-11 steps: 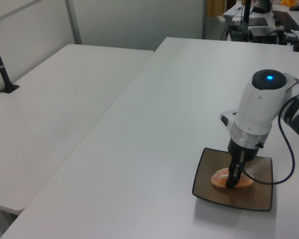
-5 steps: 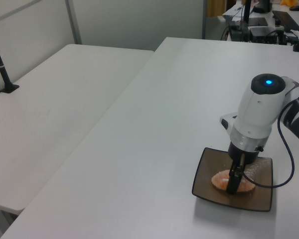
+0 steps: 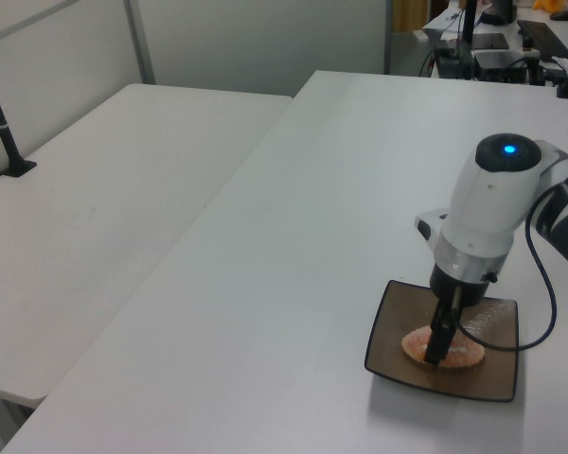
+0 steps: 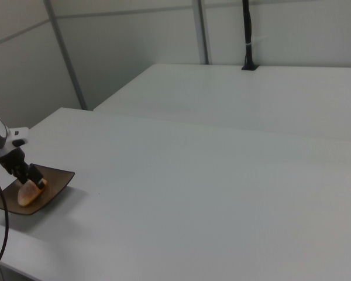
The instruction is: Bread is placed on a ceramic plate
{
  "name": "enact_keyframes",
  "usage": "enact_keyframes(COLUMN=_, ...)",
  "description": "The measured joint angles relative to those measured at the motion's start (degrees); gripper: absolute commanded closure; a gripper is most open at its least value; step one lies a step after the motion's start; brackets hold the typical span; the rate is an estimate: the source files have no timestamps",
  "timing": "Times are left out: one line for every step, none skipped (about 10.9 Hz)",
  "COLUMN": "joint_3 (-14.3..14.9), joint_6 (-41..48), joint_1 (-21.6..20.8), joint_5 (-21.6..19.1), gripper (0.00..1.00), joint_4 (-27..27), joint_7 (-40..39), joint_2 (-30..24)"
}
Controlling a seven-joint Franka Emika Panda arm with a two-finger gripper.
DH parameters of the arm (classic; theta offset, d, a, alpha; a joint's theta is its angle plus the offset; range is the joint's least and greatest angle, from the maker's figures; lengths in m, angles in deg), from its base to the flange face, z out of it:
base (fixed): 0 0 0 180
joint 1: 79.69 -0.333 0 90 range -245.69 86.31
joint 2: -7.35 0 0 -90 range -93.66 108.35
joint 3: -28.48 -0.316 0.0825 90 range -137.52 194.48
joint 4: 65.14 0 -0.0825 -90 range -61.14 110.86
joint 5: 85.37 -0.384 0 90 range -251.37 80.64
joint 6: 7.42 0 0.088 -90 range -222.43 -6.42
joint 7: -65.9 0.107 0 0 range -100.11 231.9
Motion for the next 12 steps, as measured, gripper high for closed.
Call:
enact_keyframes(joint_3=0.03, joint_6=0.48, joint_1=0.17, joint_5=0.00, gripper=0.00, joint_4=-0.92, joint_7=0.00, joint_2=-0.66)
enact_keyframes(joint_3=0.05, joint_6=0.91, joint_1=0.65, joint_5=0.00, gripper=0.00, joint_4=-1.70, joint_7=0.07, joint_2=-1.90)
enact_keyframes(joint_3=0.07, joint_6=2.03, joint_1=1.43, joint_5=0.00, gripper=0.00, joint_4=-2.44, joint_7=0.13, joint_2=-3.59)
enact_keyframes(joint_3=0.10, joint_6=3.56, joint_1=2.26, joint_5=0.00, gripper=0.00, joint_4=-3.28, joint_7=0.23, joint_2=-5.16)
enact_keyframes(joint_3=0.14, joint_6=5.46, joint_1=3.18, joint_5=-0.02, gripper=0.00, joint_4=-4.45, joint_7=0.30, joint_2=-6.70)
enact_keyframes(joint_3=0.16, joint_6=7.39, joint_1=4.03, joint_5=-0.66, gripper=0.00, joint_4=-5.81, joint_7=0.42, joint_2=-7.95)
enact_keyframes(joint_3=0.19, joint_6=9.17, joint_1=4.91, joint_5=-1.69, gripper=0.00, joint_4=-7.46, joint_7=0.47, joint_2=-8.92)
enact_keyframes(joint_3=0.31, joint_6=10.78, joint_1=5.52, joint_5=-2.61, gripper=0.00, joint_4=-9.08, joint_7=0.47, joint_2=-9.52)
enact_keyframes(joint_3=0.49, joint_6=12.95, joint_1=6.12, joint_5=-3.57, gripper=0.00, joint_4=-11.09, joint_7=0.52, joint_2=-9.84)
enact_keyframes(joint_3=0.59, joint_6=15.78, joint_1=6.89, joint_5=-4.74, gripper=0.00, joint_4=-13.47, joint_7=0.53, joint_2=-9.96)
enact_keyframes(joint_3=0.74, joint_6=19.15, joint_1=7.86, joint_5=-6.05, gripper=0.00, joint_4=-15.95, joint_7=0.19, joint_2=-10.14)
enact_keyframes(joint_3=1.47, joint_6=22.62, joint_1=8.67, joint_5=-7.92, gripper=0.00, joint_4=-17.93, joint_7=-2.15, joint_2=-10.66)
